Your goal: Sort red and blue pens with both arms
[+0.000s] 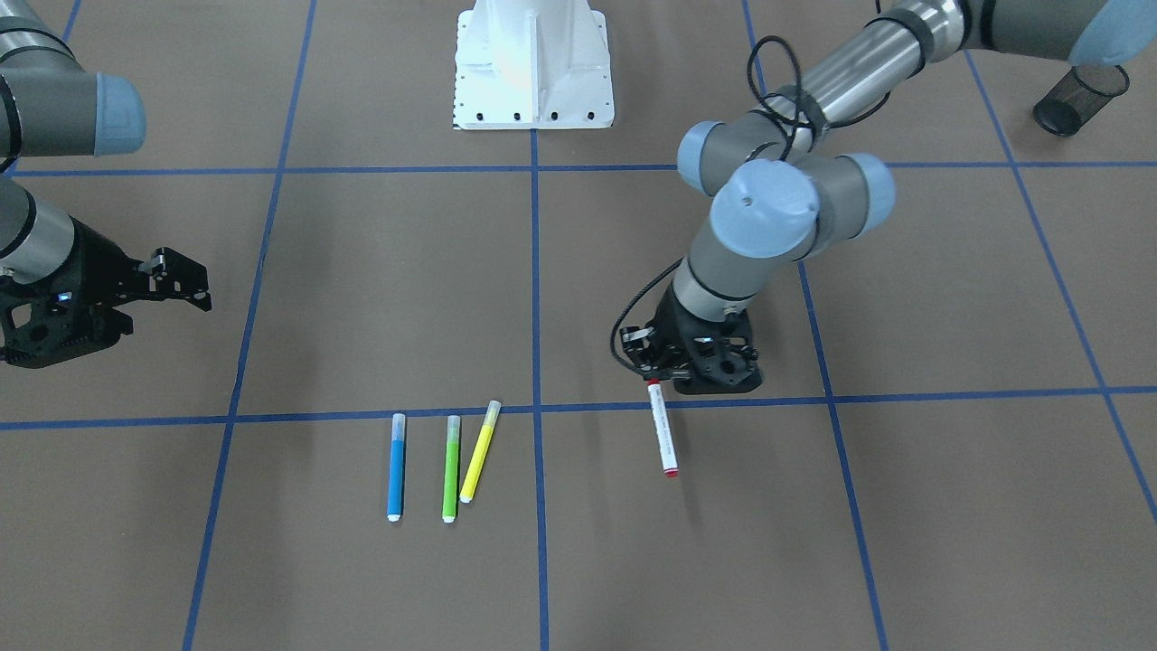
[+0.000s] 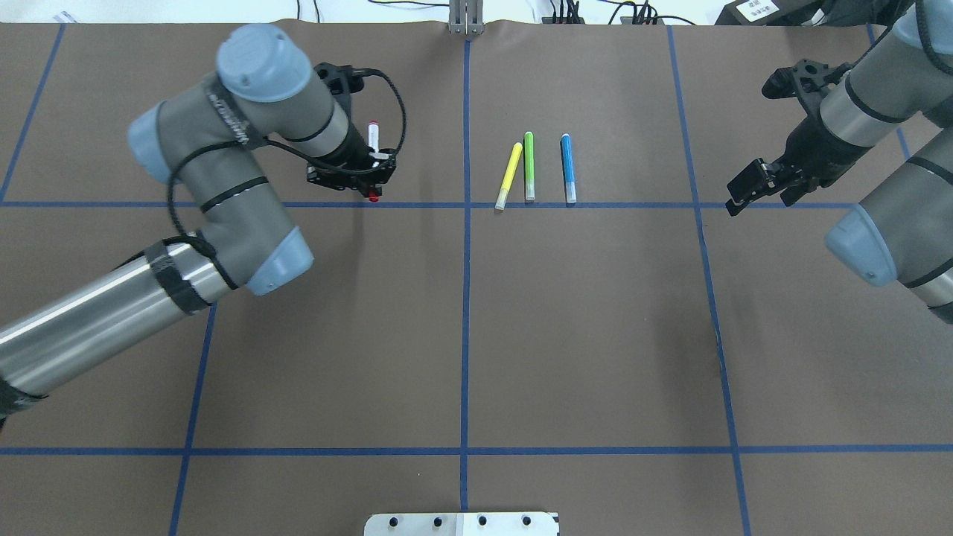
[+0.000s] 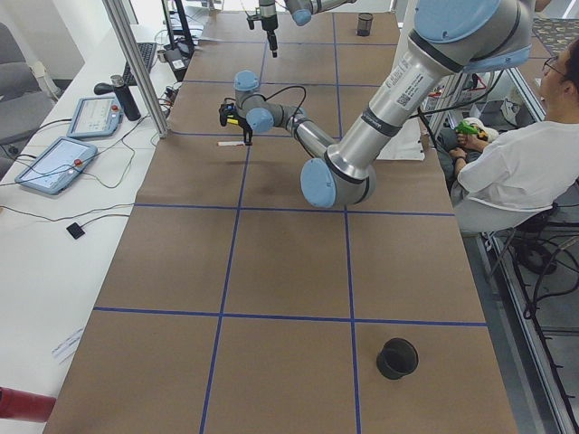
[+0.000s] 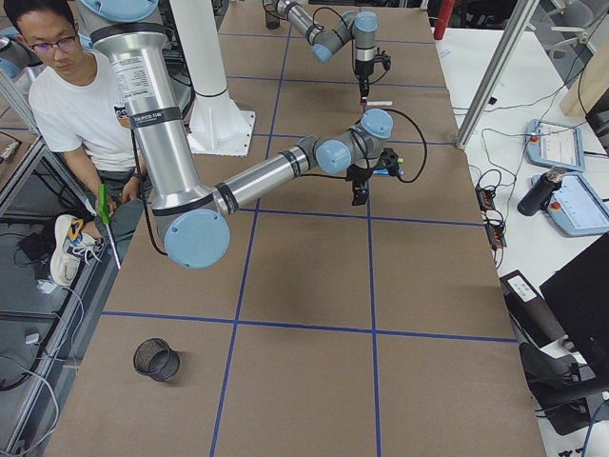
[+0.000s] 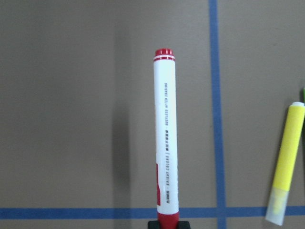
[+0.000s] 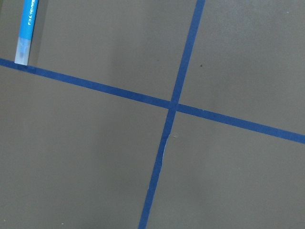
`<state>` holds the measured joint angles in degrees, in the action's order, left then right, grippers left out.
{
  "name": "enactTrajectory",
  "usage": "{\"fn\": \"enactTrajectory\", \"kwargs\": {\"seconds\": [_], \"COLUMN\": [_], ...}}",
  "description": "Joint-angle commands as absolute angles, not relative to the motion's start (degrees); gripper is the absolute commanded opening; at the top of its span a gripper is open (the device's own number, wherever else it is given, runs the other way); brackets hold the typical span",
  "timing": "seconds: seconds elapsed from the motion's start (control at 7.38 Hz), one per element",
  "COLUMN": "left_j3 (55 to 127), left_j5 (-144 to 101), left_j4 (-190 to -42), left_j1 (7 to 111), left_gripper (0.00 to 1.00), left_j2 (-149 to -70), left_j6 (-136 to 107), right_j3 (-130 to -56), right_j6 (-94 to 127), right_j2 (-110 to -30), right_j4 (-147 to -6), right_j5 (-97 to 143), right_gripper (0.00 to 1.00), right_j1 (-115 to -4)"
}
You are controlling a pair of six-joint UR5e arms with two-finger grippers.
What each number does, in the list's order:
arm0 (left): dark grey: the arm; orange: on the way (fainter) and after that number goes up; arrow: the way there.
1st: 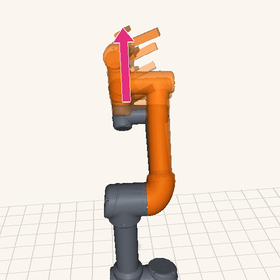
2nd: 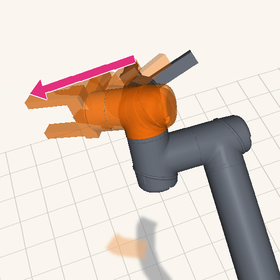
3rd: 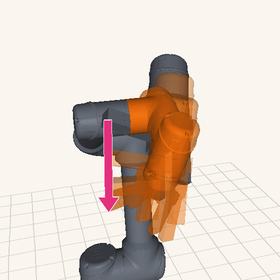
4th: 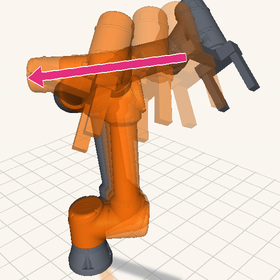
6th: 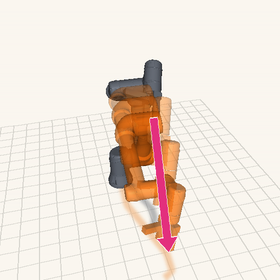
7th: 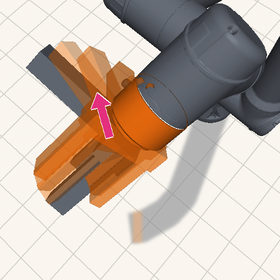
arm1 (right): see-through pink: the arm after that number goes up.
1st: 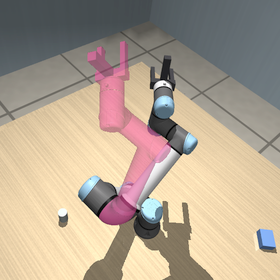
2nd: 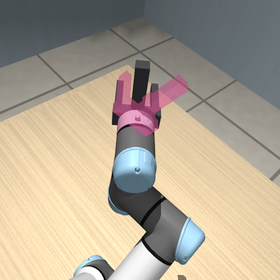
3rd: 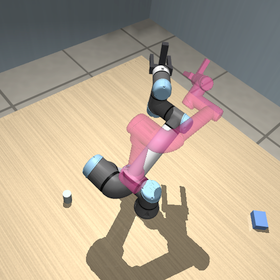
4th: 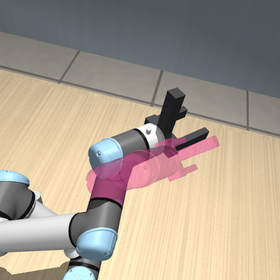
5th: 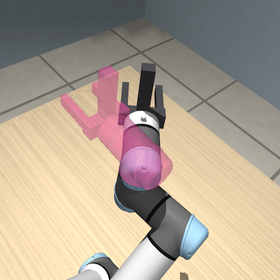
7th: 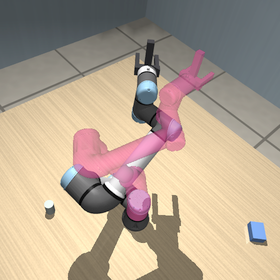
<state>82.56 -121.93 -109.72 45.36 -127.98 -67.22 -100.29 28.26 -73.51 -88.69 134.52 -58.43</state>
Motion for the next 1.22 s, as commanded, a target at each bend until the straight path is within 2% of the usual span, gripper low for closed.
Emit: {"fn": "enactTrajectory", "kwargs": {"seconds": [0.0,0.14,0.27,0.54,0.81,1.08], "left_j3": [92.5,98.6,100.9,100.5,101.2,100.4], "left_j5": [-131.8,-132.6,-136.8,-144.6,-148.1,-149.2], "left_j4": [-110.2,-109.8,-109.9,-109.4,-105.0,-98.7], "left_j1": [52.9,55.0,60.9,73.5,77.2,83.7], "left_gripper": [0.00,0.00,0.00,0.00,0.00,0.00], "left_j2": [-112.9,-103.5,-96.8,-84.9,-75.2,-69.5], "left_j6": [-66.2,-62.7,-57.8,-37.4,-29.8,-16.1], "right_j3": [-99.1,-97.7,-97.4,-97.0,-94.4,-94.2], "right_j6": [34.3,38.1,40.4,40.5,41.0,42.9], "right_j2": [-72.4,-72.1,-71.8,-71.0,-68.4,-67.1], "right_j4": [-84.3,-80.5,-78.9,-78.9,-78.9,-78.8], "right_j5": [131.5,131.1,131.0,128.9,128.5,128.5], "right_gripper": [1.00,1.00,1.00,1.00,1.00,0.99], "right_j1": [-55.0,-53.8,-53.0,-52.1,-51.9,-51.9]}}
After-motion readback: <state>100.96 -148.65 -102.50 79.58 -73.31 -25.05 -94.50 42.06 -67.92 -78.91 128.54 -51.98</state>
